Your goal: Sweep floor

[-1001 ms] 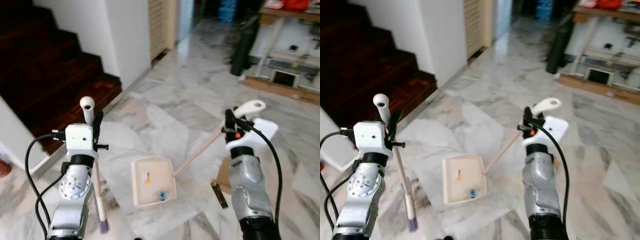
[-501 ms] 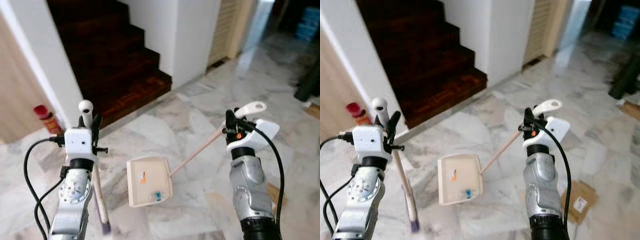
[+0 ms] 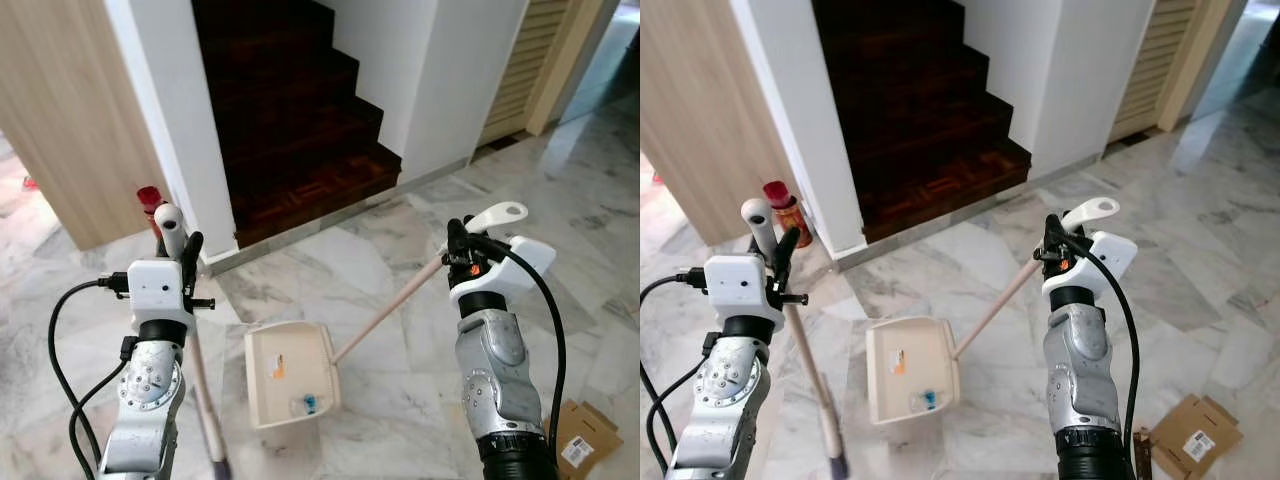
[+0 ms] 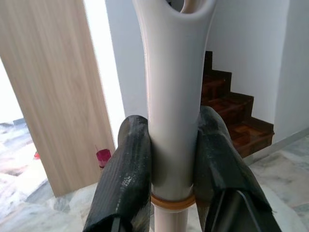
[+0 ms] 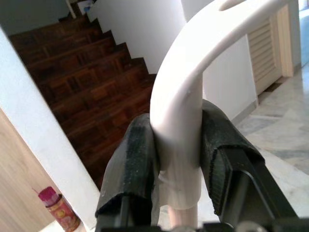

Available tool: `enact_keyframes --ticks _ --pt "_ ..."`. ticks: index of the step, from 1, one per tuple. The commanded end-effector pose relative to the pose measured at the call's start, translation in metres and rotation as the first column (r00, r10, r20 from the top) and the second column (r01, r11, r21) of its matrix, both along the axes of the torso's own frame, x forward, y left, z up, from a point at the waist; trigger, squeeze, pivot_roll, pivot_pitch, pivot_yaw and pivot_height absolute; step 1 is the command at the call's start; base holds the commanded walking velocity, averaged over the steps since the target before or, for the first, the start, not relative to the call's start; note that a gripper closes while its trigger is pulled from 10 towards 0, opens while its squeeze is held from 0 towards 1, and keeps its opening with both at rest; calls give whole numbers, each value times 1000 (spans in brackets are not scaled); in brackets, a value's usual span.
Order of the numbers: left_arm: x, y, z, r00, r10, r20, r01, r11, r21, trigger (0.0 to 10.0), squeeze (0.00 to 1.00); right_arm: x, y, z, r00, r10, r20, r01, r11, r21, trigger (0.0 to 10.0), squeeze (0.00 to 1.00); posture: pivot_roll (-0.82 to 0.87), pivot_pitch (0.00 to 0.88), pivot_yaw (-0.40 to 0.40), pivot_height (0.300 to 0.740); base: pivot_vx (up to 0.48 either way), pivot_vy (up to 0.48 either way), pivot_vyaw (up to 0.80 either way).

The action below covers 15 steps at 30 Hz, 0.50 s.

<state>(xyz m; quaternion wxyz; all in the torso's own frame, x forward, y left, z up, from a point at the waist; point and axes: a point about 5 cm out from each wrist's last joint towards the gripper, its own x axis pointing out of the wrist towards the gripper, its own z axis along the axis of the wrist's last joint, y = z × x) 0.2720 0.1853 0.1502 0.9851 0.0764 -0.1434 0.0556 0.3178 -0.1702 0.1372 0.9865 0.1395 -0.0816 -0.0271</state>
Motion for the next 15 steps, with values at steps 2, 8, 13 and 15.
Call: enact_keyframes --ticks 2,8,13,15 --pt "-1 4 13 999 10 45 -12 999 31 10000 0 2 7 18 997 20 74 -22 1000 23 10000 0 -47 26 -12 740 0 480 0" --pt "-1 3 14 999 7 45 -9 999 33 10000 0 2 10 17 997 32 66 -34 999 25 10000 0 -42 27 -9 740 0 480 0" --pt "-1 2 14 999 3 47 -5 999 34 10000 0 2 12 17 997 41 68 -42 999 14 10000 0 -39 21 -7 740 0 480 0" --pt "-1 2 14 999 3 47 -5 999 34 10000 0 2 13 17 997 43 71 -44 999 12 10000 0 -38 22 -7 740 0 480 0"
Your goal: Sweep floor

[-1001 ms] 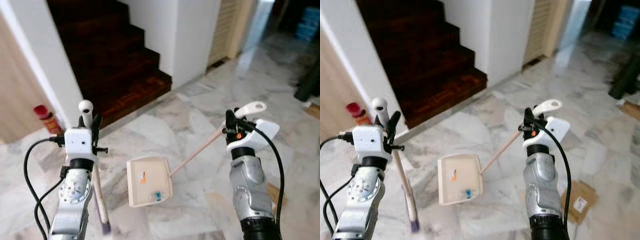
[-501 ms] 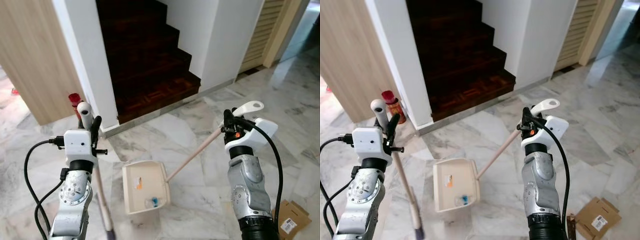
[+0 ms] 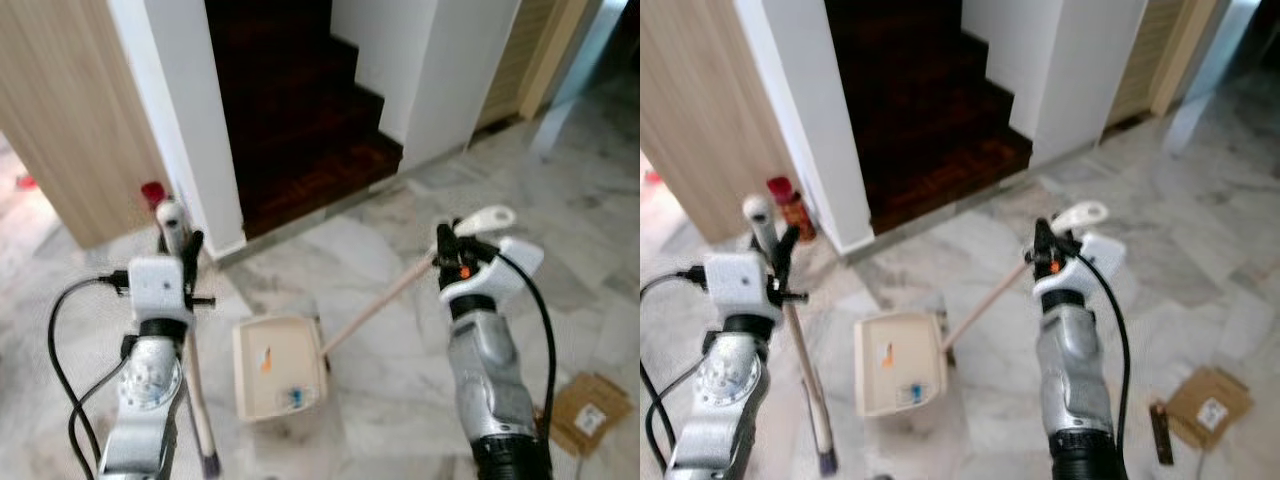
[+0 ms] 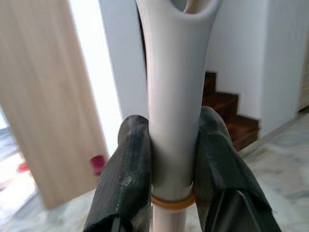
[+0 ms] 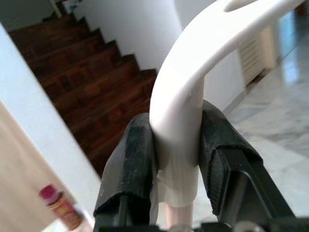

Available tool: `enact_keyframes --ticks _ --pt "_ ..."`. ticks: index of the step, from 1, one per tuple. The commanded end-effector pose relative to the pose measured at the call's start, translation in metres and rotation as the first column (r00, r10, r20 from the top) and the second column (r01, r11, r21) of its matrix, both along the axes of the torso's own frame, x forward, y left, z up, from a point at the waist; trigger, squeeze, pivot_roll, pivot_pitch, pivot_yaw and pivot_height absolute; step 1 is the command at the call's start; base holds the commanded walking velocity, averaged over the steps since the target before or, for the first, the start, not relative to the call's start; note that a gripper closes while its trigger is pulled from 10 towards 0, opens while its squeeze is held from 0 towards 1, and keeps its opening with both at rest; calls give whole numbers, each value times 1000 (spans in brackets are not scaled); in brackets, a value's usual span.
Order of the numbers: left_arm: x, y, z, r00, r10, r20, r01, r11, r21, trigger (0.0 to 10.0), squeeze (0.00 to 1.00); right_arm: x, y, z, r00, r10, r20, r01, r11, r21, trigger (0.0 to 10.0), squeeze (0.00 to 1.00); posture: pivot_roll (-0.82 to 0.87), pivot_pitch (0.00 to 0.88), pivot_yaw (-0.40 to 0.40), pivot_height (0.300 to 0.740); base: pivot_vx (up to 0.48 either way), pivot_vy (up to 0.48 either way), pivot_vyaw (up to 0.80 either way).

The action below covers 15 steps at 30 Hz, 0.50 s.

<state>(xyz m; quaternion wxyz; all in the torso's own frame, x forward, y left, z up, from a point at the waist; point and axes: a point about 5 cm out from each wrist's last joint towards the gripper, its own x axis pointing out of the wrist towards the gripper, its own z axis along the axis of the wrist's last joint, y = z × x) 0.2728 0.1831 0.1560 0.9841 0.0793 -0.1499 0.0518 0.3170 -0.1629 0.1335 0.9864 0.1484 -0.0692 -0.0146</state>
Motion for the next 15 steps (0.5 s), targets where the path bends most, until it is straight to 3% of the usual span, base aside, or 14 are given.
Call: enact_keyframes --ticks 1,6,15 --pt "-1 4 9 999 10 36 -11 1000 26 10000 0 3 6 21 996 18 92 -18 1000 -5 10000 0 -38 21 -7 740 0 480 556" --pt "-2 3 9 999 6 35 -7 1000 29 10000 0 3 8 20 996 26 90 -26 1000 1 10000 0 -37 10 -6 740 0 480 686" --pt "-2 -2 8 999 -18 32 17 999 29 10000 0 2 8 20 995 31 92 -32 999 8 10000 0 -42 0 2 740 0 479 0"
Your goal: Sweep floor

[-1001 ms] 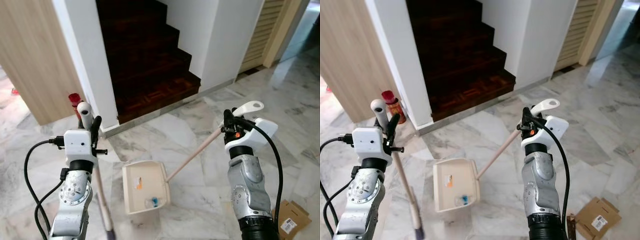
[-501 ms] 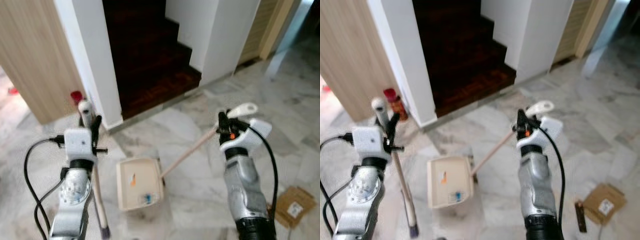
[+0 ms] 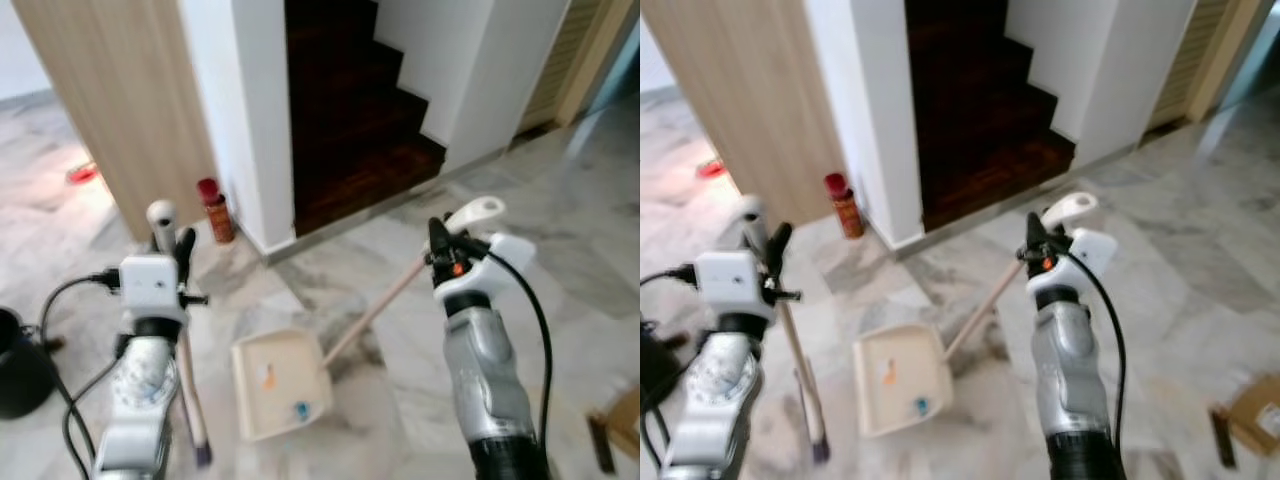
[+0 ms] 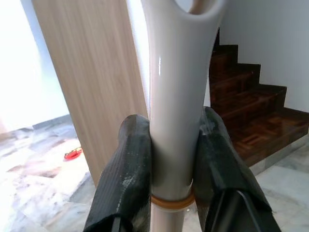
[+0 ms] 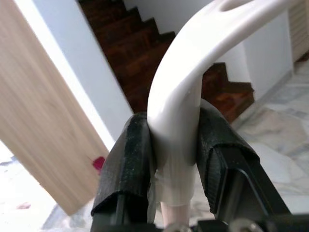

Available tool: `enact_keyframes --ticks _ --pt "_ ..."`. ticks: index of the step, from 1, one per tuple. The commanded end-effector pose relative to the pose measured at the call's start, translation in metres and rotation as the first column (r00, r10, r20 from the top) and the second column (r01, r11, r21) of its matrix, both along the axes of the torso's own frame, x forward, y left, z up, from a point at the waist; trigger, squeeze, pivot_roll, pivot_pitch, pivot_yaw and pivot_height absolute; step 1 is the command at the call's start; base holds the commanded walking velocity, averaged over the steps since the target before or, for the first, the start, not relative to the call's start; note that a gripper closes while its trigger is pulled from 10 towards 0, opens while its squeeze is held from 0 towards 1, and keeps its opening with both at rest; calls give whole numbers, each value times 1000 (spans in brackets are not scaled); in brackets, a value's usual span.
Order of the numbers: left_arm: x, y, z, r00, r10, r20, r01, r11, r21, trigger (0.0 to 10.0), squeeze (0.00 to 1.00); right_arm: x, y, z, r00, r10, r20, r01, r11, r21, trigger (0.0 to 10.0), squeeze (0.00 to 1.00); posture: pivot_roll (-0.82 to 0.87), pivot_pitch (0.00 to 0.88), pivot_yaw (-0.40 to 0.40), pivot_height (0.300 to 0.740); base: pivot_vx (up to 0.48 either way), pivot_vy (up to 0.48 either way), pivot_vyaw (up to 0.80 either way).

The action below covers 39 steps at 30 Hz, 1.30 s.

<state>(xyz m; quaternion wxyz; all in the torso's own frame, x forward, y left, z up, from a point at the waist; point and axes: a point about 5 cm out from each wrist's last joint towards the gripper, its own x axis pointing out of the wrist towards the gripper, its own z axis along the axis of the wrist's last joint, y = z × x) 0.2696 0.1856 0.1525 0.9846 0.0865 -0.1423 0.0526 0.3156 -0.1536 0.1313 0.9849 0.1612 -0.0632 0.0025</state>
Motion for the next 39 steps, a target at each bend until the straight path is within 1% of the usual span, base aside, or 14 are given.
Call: enact_keyframes --ticks 1,5,12,20,27,39 --pt "2 -5 12 999 -27 47 27 1000 17 10000 0 3 -1 22 995 -5 99 6 1000 -16 10000 0 -42 0 2 740 0 469 0" --pt "2 -5 12 998 -32 48 32 999 18 10000 0 3 0 22 995 -1 99 3 1000 -20 10000 0 -41 0 4 740 0 461 131" --pt "2 -6 13 998 -38 50 37 999 21 10000 0 2 3 22 995 13 100 -13 1000 -9 10000 0 -37 0 8 740 0 396 800" --pt "3 -8 13 998 -42 46 41 999 24 10000 0 2 6 22 995 19 96 -19 1000 -6 10000 0 -41 25 8 740 0 383 669" --pt "4 -8 13 998 -40 43 39 999 24 10000 0 2 2 21 996 9 89 -9 1000 2 10000 0 -39 34 6 740 0 378 0" --pt "3 -7 13 999 -28 45 27 999 22 10000 0 4 4 22 996 18 90 -19 1000 10 10000 0 -27 39 2 740 0 354 0"
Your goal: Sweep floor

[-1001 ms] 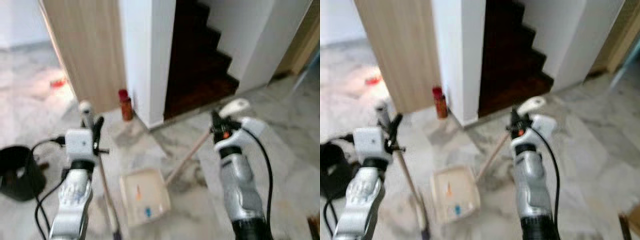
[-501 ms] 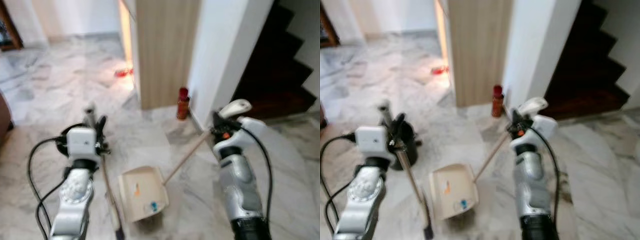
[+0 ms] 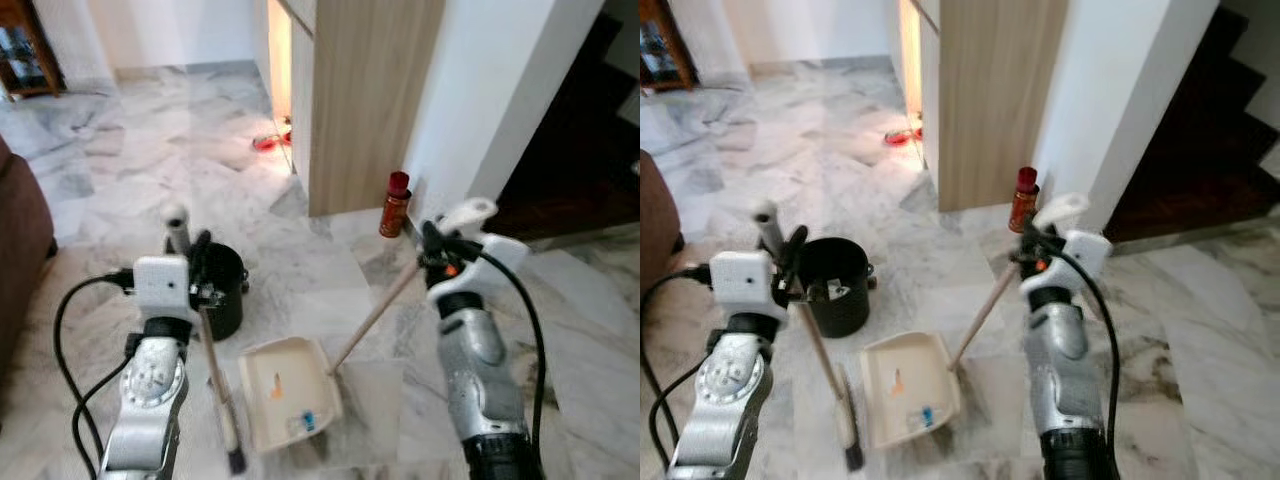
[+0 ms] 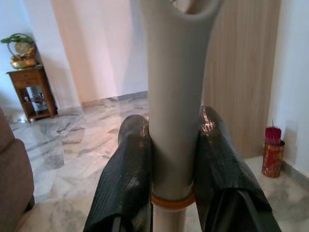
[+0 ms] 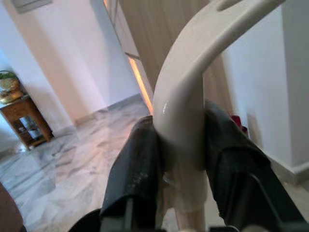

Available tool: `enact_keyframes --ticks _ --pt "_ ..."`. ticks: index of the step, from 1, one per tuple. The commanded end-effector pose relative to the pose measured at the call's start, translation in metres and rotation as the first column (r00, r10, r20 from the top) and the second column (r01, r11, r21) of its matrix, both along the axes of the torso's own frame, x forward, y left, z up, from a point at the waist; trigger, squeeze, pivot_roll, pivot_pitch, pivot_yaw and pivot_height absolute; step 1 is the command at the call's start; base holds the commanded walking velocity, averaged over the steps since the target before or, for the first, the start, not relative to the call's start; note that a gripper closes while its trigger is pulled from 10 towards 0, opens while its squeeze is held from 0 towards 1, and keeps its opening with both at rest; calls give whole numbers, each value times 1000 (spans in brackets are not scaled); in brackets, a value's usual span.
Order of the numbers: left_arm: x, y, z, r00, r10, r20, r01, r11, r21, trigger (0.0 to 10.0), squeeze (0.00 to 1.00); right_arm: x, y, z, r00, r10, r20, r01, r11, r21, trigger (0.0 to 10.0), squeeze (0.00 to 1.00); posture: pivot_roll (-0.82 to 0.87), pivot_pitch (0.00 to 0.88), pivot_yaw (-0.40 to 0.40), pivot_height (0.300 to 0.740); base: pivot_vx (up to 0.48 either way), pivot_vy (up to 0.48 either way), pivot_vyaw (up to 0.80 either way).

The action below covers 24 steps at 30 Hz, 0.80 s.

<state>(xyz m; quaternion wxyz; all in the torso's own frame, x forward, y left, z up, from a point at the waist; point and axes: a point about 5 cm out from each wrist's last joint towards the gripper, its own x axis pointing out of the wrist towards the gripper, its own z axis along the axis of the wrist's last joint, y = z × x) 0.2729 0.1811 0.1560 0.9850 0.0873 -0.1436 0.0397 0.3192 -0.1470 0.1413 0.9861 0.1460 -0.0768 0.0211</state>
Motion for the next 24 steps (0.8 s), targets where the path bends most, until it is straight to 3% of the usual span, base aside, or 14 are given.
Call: enact_keyframes --ticks 1,12,19,24 --pt "0 -3 10 999 -3 45 2 1000 16 10000 0 0 -3 12 998 -12 57 9 999 45 10000 0 -27 39 2 740 0 326 0" --pt "0 -5 10 999 -9 46 8 1000 9 10000 0 1 -2 14 998 -8 62 5 999 46 10000 0 -25 35 0 740 0 170 0" --pt "0 -5 10 999 -7 48 7 1000 9 10000 0 1 -1 15 998 -5 65 2 999 48 10000 0 -26 36 0 740 0 343 0" --pt "0 -5 10 999 -11 50 10 1000 14 10000 0 0 0 16 998 -3 69 0 999 50 10000 0 -27 33 0 740 0 0 0"
